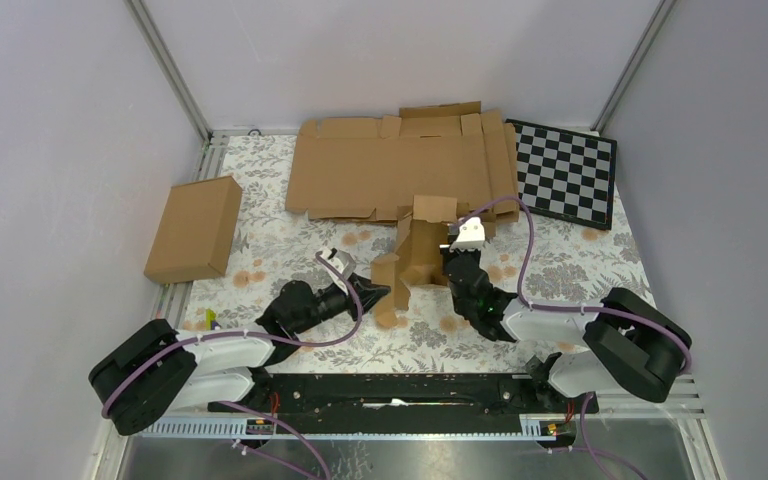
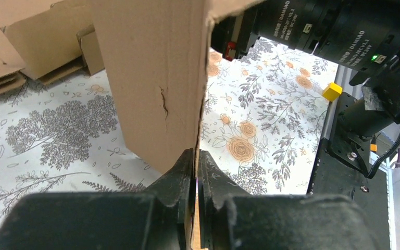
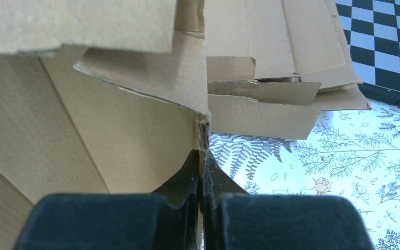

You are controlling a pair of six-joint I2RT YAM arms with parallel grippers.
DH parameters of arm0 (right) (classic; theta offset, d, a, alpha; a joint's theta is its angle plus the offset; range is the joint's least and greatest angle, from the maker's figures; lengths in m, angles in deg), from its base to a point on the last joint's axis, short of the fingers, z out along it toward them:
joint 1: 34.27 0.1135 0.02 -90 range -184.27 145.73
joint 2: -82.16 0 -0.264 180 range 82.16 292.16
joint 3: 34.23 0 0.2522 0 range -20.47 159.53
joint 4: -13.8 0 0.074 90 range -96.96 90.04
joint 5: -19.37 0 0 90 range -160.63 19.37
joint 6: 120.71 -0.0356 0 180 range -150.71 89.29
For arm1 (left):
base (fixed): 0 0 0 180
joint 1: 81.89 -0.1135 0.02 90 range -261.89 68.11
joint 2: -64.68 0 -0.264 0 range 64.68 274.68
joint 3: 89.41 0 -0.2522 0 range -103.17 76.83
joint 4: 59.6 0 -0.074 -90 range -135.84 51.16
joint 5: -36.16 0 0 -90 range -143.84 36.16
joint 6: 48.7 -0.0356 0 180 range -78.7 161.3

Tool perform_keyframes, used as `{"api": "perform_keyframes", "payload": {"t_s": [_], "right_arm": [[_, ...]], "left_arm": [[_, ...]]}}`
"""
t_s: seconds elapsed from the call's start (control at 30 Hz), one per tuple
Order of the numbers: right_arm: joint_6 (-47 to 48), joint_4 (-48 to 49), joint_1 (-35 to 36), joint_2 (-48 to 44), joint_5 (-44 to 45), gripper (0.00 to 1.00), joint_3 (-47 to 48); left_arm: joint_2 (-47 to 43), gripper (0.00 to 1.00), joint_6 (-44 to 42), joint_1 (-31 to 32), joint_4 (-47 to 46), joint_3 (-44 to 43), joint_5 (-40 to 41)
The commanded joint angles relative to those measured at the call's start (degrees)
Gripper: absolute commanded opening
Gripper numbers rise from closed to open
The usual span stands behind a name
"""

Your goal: Fold the paper box

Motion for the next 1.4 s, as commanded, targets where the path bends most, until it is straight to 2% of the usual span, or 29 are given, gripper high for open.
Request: {"api": "perform_keyframes", "payload": {"t_s": [0.0, 0.13, 0.17, 0.3, 0.4, 0.5, 0.57, 0.63, 0.67, 0.73, 0.8, 0.87, 1.0, 1.23, 1.37], "right_arm": [[2.4, 9.3, -0.4, 1.2, 4.5, 0.0, -0.8], [1.9, 10.7, -0.3, 1.2, 3.6, 0.0, -2.1], [1.9, 11.2, -0.3, 1.0, 3.3, 0.0, -2.5], [1.9, 12.8, -0.3, 0.8, 2.6, 0.0, -3.8], [1.8, 13.6, -0.2, 1.1, 2.0, 0.0, -4.2], [1.9, 13.7, -0.3, 1.2, 2.0, 0.0, -4.4], [1.8, 14.1, -0.3, 1.0, 2.1, 0.0, -4.6], [1.7, 14.2, -0.2, 0.6, 1.9, 0.0, -5.0], [1.7, 14.2, -0.2, 0.5, 1.7, 0.0, -5.2], [1.6, 14.0, -0.2, 0.0, 1.2, 0.0, -5.3], [1.0, 11.9, -0.3, -0.7, -0.4, 0.0, -5.0], [0.3, 7.8, -0.2, -1.5, -3.3, 0.08, -3.8], [-1.7, -0.9, -0.2, -3.5, -9.5, 0.21, -1.9], [-5.2, -7.7, -0.2, -7.6, -17.8, 0.38, -3.1], [-5.6, -9.3, -0.2, -6.8, -20.4, 0.56, -3.5]], "left_arm": [[0.6, 0.12, 1.4, 0.3, -0.1, 0.2, 2.4], [0.0, 0.41, 1.7, 0.3, 4.5, -1.7, 5.0], [-0.5, 0.45, 2.1, 0.3, 6.1, -2.3, 6.7], [-3.3, 0.53, 2.4, 0.0, 12.3, -5.5, 12.4], [-4.5, 0.54, 2.1, -0.2, 15.6, -8.4, 13.0], [-4.3, 0.62, 1.4, -0.6, 20.0, -11.6, 13.7], [-3.9, 0.63, 1.1, -1.1, 21.3, -13.0, 13.7], [-3.5, 0.57, 1.0, -1.5, 21.4, -13.8, 13.5], [-3.2, 0.51, 0.9, -1.7, 21.7, -14.3, 13.3], [-2.6, 0.33, 0.6, -1.7, 22.6, -15.3, 12.5], [-1.7, 0.21, -0.1, -1.7, 23.7, -16.5, 11.7], [-1.0, 0.12, -0.6, -1.7, 24.6, -17.2, 11.0], [-0.3, 0.08, -0.9, -1.4, 23.3, -16.7, 10.6], [0.7, 0.06, -0.9, 0.4, 19.1, -15.6, 7.7], [1.7, 0.06, -0.4, 1.5, 18.5, -16.2, 6.1]]}}
